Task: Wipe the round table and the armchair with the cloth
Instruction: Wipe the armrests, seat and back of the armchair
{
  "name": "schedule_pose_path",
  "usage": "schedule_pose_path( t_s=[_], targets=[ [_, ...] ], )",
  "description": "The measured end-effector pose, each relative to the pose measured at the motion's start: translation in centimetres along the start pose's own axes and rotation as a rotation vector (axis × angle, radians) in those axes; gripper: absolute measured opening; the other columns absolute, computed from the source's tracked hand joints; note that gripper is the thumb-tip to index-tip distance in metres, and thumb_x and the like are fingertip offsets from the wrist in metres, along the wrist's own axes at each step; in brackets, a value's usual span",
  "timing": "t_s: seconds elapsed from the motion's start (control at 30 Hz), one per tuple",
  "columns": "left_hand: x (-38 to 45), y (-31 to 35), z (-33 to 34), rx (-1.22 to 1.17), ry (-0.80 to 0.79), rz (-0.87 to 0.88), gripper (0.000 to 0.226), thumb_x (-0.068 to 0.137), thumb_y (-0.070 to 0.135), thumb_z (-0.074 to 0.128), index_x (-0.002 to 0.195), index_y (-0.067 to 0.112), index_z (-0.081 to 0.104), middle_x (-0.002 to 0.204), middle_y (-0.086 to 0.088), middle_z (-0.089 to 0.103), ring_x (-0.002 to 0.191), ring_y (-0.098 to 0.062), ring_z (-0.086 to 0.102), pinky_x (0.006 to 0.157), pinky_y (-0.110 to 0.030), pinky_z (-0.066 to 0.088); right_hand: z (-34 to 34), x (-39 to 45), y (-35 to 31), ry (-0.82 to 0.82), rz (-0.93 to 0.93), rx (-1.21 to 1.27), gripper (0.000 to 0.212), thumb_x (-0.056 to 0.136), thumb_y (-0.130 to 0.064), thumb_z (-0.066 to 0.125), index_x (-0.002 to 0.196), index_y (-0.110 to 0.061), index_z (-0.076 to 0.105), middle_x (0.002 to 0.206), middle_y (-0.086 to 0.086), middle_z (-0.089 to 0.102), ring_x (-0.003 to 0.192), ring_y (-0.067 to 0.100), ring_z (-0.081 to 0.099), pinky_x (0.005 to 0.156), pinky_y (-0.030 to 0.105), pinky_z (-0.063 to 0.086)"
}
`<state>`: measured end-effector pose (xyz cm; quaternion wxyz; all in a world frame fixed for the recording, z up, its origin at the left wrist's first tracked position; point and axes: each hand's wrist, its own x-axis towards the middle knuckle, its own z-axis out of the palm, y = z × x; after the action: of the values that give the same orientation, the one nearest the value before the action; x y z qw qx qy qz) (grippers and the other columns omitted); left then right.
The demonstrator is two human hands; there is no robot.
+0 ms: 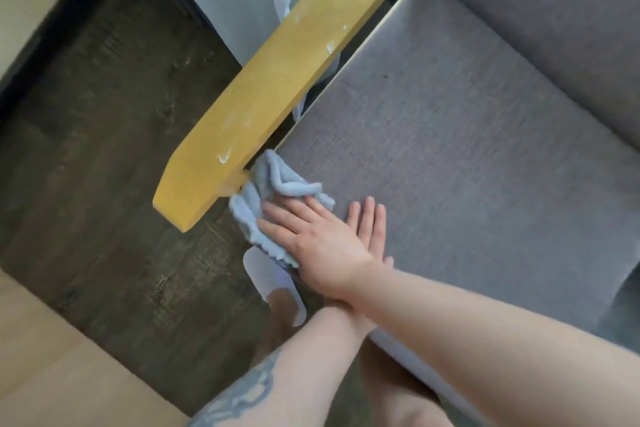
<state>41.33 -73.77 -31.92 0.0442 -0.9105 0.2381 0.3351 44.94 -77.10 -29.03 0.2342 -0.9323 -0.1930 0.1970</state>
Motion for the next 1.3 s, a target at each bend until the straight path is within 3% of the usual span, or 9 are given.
schedule_pose_path(
  t_s=[0.13, 0.3, 0.33, 0.47, 0.67, 0.83, 0.97, 1.13, 1.3],
  targets=[
    [-1.8, -1.0, -0.3, -0.109, 0.099, 0.181, 0.064, 0.086, 0.043, 0.034, 0.140, 0.010, 0.046, 0.144, -0.007, 0.048, 0.133, -0.024, 0.039, 0.113, -0.041, 0.015, -2.8, -2.0, 12.8, 0.126, -0.164, -0.170, 0.058, 0.079, -0.016, 0.042, 0.136, -0.016, 0.052, 0.145, 0.009, 0.045, 0.136, 0.029, 0.038, 0.113, 0.044, 0.023],
    [0.8, -5.0, -2.1, -0.073, 0.275, 0.098, 0.075, 0.091, 0.053, 0.030, 0.154, 0.015, 0.010, 0.159, -0.001, 0.006, 0.146, -0.019, 0.004, 0.115, -0.041, 0.003, -5.2, -1.7, 16.7, 0.366, 0.966, -0.068, 0.069, 0.082, -0.016, 0.039, 0.150, -0.019, 0.025, 0.159, 0.007, 0.017, 0.146, 0.030, 0.012, 0.116, 0.052, 0.012],
    [1.8, -5.1, -2.6, -0.066, 0.268, 0.071, 0.075, 0.092, 0.053, 0.028, 0.154, 0.015, 0.010, 0.160, -0.002, 0.006, 0.147, -0.019, 0.003, 0.115, -0.042, 0.002, -4.9, 0.0, 15.0, 0.351, 0.951, -0.043, 0.069, 0.085, -0.019, 0.038, 0.151, -0.022, 0.021, 0.160, 0.006, 0.013, 0.147, 0.029, 0.007, 0.117, 0.051, 0.007],
    [4.7, -4.6, -4.6, -0.009, 0.258, 0.058, 0.075, 0.091, 0.053, 0.026, 0.151, 0.010, 0.019, 0.159, -0.008, 0.015, 0.146, -0.021, 0.007, 0.116, -0.045, 0.003, -6.6, 2.6, 16.0, 0.037, -0.075, -0.180, 0.068, 0.082, -0.014, 0.036, 0.148, -0.028, 0.030, 0.157, 0.000, 0.024, 0.146, 0.025, 0.016, 0.117, 0.044, 0.005],
    [6.9, -4.0, -6.3, -0.045, 0.266, 0.082, 0.078, 0.095, 0.051, 0.025, 0.150, 0.014, -0.015, 0.155, 0.000, -0.024, 0.143, -0.013, -0.021, 0.115, -0.041, -0.012, -8.3, 4.4, 18.8, 0.395, 0.952, -0.055, 0.065, 0.093, -0.019, 0.041, 0.152, -0.027, 0.015, 0.161, -0.001, 0.006, 0.147, 0.023, 0.001, 0.118, 0.045, 0.006],
    [7.0, -3.2, -7.1, -0.074, 0.216, 0.052, 0.078, 0.096, 0.048, 0.028, 0.149, 0.012, -0.016, 0.158, -0.004, -0.019, 0.142, -0.015, -0.023, 0.114, -0.042, -0.013, -8.6, 0.1, 20.5, 0.122, 0.161, -0.108, 0.073, 0.083, -0.003, 0.041, 0.150, -0.027, 0.025, 0.159, 0.000, 0.018, 0.146, 0.020, 0.009, 0.117, 0.040, 0.002],
    [7.0, -3.4, -7.3, -0.099, 0.194, 0.079, 0.078, 0.098, 0.047, 0.029, 0.149, 0.013, -0.019, 0.157, -0.004, -0.024, 0.142, -0.017, -0.025, 0.115, -0.042, -0.013, -9.2, -8.3, 27.3, 0.295, 0.769, -0.016, 0.057, 0.093, -0.011, 0.035, 0.149, -0.014, 0.028, 0.158, 0.003, 0.022, 0.146, 0.021, 0.015, 0.118, 0.045, 0.014],
    [6.8, -1.4, -6.6, -0.140, 0.224, 0.054, 0.075, 0.097, 0.042, 0.033, 0.151, 0.011, -0.010, 0.159, -0.007, -0.014, 0.146, -0.023, -0.015, 0.116, -0.045, -0.008, -1.0, -20.1, 19.8, 0.588, 1.302, 0.154, 0.058, 0.089, -0.011, 0.030, 0.147, -0.010, 0.032, 0.157, 0.005, 0.022, 0.146, 0.023, 0.014, 0.117, 0.050, 0.014],
    [6.9, 0.9, -4.9, -0.084, 0.289, 0.092, 0.070, 0.094, 0.043, 0.024, 0.152, 0.006, 0.009, 0.160, -0.012, 0.009, 0.147, -0.027, 0.005, 0.115, -0.050, 0.005, 0.1, -12.8, 12.7, 0.753, 1.731, 0.317, 0.065, 0.090, -0.007, 0.042, 0.150, -0.019, 0.023, 0.160, 0.002, 0.013, 0.147, 0.023, 0.005, 0.118, 0.048, 0.006]
  ],
)
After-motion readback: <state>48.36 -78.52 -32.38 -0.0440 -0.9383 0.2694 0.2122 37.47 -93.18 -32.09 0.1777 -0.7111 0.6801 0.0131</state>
